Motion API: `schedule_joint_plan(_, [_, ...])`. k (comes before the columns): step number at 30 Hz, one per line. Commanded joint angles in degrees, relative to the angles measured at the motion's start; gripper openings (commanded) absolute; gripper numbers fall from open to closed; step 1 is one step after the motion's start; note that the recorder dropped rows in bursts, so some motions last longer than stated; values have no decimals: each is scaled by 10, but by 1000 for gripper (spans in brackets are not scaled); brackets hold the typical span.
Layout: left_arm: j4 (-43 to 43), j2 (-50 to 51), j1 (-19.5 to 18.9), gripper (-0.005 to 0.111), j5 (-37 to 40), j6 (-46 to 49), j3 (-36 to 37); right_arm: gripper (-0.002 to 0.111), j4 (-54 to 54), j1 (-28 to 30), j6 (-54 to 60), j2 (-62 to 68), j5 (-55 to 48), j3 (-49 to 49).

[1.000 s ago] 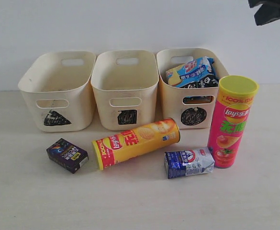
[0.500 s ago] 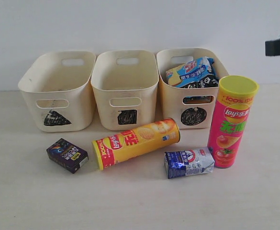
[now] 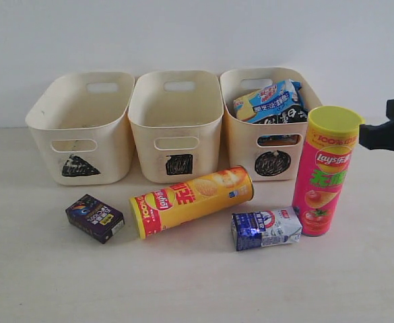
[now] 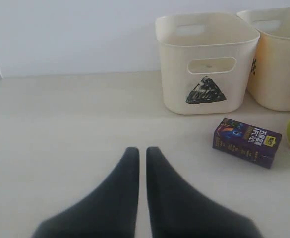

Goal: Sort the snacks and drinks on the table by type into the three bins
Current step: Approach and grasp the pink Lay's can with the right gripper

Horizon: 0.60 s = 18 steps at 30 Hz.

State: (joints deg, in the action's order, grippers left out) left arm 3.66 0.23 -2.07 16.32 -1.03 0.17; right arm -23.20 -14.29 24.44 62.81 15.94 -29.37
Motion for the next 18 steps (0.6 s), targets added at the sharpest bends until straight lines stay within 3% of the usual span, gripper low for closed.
schedule_joint_plan(1, [0,-2,-1,4,-4,-5,-2,0,1,-3,-36,-60,39,46])
schedule_joint_plan(10, [0,-2,-1,4,-4,-5,-2,0,110,-61,-124,-101,135,155])
schedule_joint_plan(15, [0,-2,-1,4,-4,-5,-2,0,111,-77,-142,-101,138,166])
schedule_joint_plan(18, [0,-2,-1,4,-4,-5,-2,13,119,-77,-142,-100,113,166])
